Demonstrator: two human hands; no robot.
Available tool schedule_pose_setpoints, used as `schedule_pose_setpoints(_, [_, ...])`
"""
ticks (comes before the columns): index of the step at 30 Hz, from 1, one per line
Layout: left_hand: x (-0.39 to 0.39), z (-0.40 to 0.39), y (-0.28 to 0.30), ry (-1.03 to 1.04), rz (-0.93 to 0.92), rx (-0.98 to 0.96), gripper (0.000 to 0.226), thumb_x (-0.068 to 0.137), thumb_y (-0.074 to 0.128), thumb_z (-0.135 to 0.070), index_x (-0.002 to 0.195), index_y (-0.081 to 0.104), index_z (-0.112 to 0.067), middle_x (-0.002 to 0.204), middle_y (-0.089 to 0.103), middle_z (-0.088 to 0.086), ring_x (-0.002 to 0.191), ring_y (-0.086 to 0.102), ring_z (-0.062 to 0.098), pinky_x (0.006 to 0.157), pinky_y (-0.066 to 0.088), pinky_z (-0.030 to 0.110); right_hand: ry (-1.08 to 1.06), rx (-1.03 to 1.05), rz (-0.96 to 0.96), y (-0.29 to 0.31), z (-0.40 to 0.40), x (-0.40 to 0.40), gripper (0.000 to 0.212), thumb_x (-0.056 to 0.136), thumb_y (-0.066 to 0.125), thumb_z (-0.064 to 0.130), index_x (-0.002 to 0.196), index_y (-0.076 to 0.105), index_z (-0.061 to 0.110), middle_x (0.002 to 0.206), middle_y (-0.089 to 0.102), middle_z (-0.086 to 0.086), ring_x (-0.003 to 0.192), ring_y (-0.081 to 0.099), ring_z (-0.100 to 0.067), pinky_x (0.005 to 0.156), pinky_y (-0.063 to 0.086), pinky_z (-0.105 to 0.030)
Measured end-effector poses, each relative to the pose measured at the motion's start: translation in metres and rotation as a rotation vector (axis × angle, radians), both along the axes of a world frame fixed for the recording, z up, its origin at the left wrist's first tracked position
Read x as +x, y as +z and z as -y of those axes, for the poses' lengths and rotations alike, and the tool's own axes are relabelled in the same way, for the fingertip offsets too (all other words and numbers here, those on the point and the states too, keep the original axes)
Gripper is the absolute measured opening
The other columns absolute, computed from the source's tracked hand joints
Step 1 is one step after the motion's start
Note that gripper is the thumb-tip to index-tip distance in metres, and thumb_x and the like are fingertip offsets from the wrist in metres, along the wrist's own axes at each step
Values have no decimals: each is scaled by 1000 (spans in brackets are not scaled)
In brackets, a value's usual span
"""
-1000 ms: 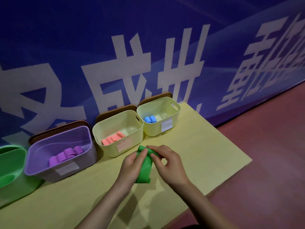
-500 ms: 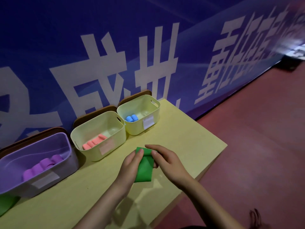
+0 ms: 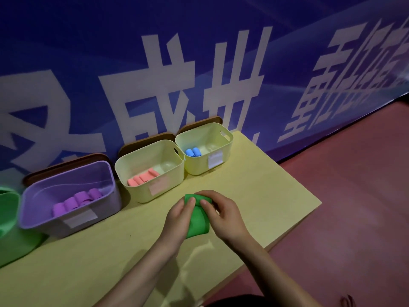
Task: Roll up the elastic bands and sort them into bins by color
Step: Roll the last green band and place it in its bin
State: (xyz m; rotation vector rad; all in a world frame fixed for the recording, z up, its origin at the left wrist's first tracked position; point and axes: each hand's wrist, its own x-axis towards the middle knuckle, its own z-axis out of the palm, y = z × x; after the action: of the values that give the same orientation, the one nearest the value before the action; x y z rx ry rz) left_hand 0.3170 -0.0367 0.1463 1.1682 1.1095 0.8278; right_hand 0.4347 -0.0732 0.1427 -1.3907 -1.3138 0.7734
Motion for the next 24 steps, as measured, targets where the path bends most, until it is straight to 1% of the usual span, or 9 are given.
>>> schedule_pose_setpoints(2, [-6,-2,-1,43,48,-50,24,100,44,-18,97,68,-15,98,71,12,96,65,27,86,50,41,1,31,43,-1,-5,-7,23,90,52,16,103,69,26,95,70,17,82,61,-1,71,45,-16])
schedule_pose_setpoints(4, [-14,-4,1,75,89,-70,24,99,45,-17,95,69,-15,93,73,9,92,67,25,83,50,37,10,37,6,-1,-9,-14,24,90,53,16,102,68,31,95,70,18,84,63,-3,73,47,-18])
schedule_pose_setpoints(9, [-33,-10,4,135,180,-142,24,96,51,-24,103,70,-13,103,72,12,103,65,27,94,47,42,13,27,-98,-1,-21,-34,24,88,55,27,100,70,41,96,72,12,89,66,-19,81,53,-43])
schedule_pose_setpoints(11, [-38,-12,5,152,204,-156,26,96,50,-25,106,69,-11,107,71,13,106,65,27,97,46,43,26,30,-96,3,-26,-40,31,88,56,23,98,69,49,96,72,15,89,66,-20,81,53,-42])
schedule_pose_setpoints(13, [-42,-14,8,176,204,-135,25,96,50,-25,105,69,-11,107,71,13,105,65,25,96,47,41,46,25,-76,5,-32,-44,31,88,56,22,98,69,47,96,71,15,89,64,-20,80,52,-39])
schedule_pose_setpoints(17, [-52,-24,10,204,107,-41,23,95,52,-26,89,73,-18,92,73,4,91,65,15,82,48,30,36,25,-39,8,-42,-48,25,87,59,23,97,70,44,88,66,7,80,58,-15,71,46,-22])
schedule_pose_setpoints(19, [-55,-29,12,194,60,-13,24,95,52,-27,85,73,-20,85,72,0,85,64,12,76,47,26,38,25,-41,9,-46,-49,26,89,61,19,97,70,42,87,66,4,78,57,-16,70,44,-19])
schedule_pose_setpoints(22, [-54,-34,12,189,47,7,26,96,51,-27,83,72,-20,87,71,4,86,63,16,80,49,37,33,37,-49,11,-50,-50,27,88,62,19,100,70,42,88,67,6,80,59,-16,70,46,-21])
schedule_pose_setpoints(24, [-50,-34,13,204,69,7,27,96,52,-27,81,73,-19,85,70,8,83,61,20,77,50,44,22,56,-31,12,-52,-48,30,87,64,16,102,71,41,85,67,5,77,57,-12,69,44,-17])
